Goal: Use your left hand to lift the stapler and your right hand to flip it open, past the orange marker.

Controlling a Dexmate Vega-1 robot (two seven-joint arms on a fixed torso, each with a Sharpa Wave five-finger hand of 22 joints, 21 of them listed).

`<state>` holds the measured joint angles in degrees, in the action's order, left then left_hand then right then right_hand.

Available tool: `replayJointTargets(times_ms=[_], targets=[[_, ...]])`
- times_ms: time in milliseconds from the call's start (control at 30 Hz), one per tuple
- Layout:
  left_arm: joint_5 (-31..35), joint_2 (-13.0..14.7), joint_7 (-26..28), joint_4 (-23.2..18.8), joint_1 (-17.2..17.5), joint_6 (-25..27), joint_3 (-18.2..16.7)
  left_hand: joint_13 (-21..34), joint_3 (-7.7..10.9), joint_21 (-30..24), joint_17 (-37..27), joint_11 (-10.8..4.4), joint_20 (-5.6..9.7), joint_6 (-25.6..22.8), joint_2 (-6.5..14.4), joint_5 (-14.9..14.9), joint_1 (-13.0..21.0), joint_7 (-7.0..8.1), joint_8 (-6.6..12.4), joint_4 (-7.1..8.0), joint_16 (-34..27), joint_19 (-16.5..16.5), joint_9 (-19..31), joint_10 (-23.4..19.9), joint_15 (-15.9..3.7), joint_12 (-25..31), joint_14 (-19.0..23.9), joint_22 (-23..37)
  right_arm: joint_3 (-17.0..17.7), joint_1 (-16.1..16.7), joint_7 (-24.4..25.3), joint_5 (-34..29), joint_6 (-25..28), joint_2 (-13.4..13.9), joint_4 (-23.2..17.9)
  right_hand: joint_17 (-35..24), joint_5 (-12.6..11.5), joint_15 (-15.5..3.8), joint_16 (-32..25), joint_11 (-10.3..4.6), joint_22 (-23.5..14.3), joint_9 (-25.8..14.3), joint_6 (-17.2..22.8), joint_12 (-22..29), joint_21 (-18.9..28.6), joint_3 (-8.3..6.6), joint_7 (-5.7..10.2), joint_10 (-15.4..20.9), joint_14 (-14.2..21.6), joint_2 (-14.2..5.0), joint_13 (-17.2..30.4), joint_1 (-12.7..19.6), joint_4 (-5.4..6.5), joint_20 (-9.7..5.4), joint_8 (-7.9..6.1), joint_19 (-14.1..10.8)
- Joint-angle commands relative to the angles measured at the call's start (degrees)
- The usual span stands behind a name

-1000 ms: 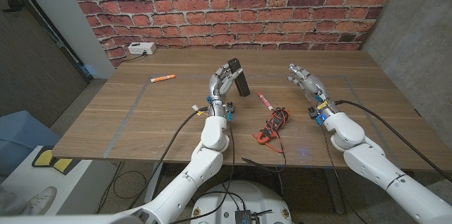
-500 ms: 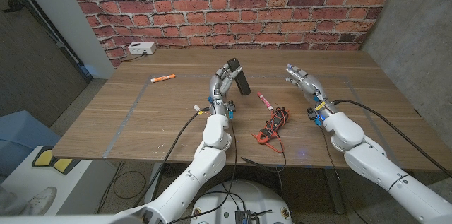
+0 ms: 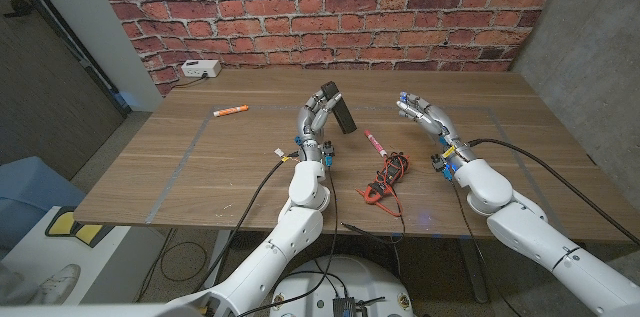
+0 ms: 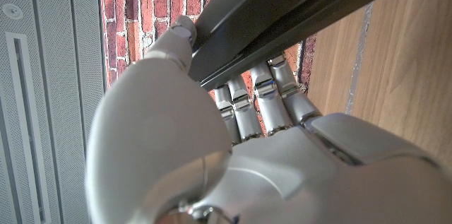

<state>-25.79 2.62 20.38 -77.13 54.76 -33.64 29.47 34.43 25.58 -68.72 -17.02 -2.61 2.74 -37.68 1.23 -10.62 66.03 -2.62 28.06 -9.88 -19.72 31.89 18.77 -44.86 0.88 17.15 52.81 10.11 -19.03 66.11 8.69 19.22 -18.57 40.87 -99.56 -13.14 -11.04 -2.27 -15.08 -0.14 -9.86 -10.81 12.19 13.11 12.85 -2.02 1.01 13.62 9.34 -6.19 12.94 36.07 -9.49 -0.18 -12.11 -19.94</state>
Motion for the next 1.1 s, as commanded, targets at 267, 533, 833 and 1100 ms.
replayJointTargets(times_ms=[267, 533, 833, 1100], targets=[[-3.82, -0.75, -1.25, -0.64, 0.37, 1.36, 0.10, 4.31, 1.95, -0.74, -0.53, -8.89, 6.78, -6.97, 6.89, 0.29, 2.81, 10.88, 1.79, 0.57, 1.21, -2.45, 7.22, -6.04, -14.61, -0.48, 6.45, 0.27, 0.48, 2.76, 7.61, -7.97, 7.90, 1.75, -7.91, -0.67, -0.75, -1.74, -1.38, 1.45, -0.17, -0.18, 1.09, 0.87, 0.81, -0.39, -1.98, 2.37, 2.48, 1.27, 0.39, 3.06, -0.25, 0.49, -0.03, -3.20], [-5.61, -1.21, -2.32, -0.88, 0.54, 1.39, 0.10, 6.15, 3.08, -0.57, 0.22, -8.97, 6.43, -3.58, 7.76, 0.36, 2.23, 10.51, 2.28, 0.92, 3.28, -4.16, 9.97, -3.72, -14.50, -0.77, 4.47, 0.20, 0.40, 3.61, 9.85, -11.13, 10.99, 2.13, -10.48, -0.96, -0.79, -1.86, -1.86, 1.62, -0.21, -0.18, 0.86, 1.19, 0.80, -0.35, -2.38, 3.35, 3.32, 1.52, 0.50, 3.43, 0.02, 0.57, 0.10, -3.76], [-9.88, -3.04, -3.17, -1.10, 1.09, 1.65, -0.50, 6.82, 3.50, -0.55, 0.42, -9.06, 6.41, -3.19, 7.99, 0.39, 1.97, 10.69, 2.65, 0.98, 3.84, -4.72, 10.70, -3.20, -14.48, -0.70, 4.13, 0.20, -0.03, 4.03, 11.15, -13.98, 13.35, 2.53, -12.32, -1.18, -0.84, -1.84, -2.03, 1.52, -0.24, -0.18, 0.90, 1.16, 0.75, -0.46, -2.46, 3.40, 3.48, 1.55, 0.59, 3.93, 0.10, 0.47, 0.11, -4.07], [-11.58, -3.59, -4.05, -0.75, 1.15, 1.71, -0.66, 7.14, 3.68, -0.63, 0.54, -9.12, 6.45, -3.36, 8.03, 0.39, 1.86, 10.83, 2.76, 0.98, 4.09, -4.91, 10.68, -3.26, -14.48, -0.54, 4.07, 0.22, 0.17, 4.62, 11.92, -14.30, 13.73, 2.11, -12.56, -1.60, -0.92, -2.56, -2.38, 0.54, -0.31, -0.20, 1.28, 1.34, 0.59, -1.01, -1.83, 4.07, 3.77, 0.95, 0.78, 5.15, 0.21, 0.12, -0.01, -4.36]])
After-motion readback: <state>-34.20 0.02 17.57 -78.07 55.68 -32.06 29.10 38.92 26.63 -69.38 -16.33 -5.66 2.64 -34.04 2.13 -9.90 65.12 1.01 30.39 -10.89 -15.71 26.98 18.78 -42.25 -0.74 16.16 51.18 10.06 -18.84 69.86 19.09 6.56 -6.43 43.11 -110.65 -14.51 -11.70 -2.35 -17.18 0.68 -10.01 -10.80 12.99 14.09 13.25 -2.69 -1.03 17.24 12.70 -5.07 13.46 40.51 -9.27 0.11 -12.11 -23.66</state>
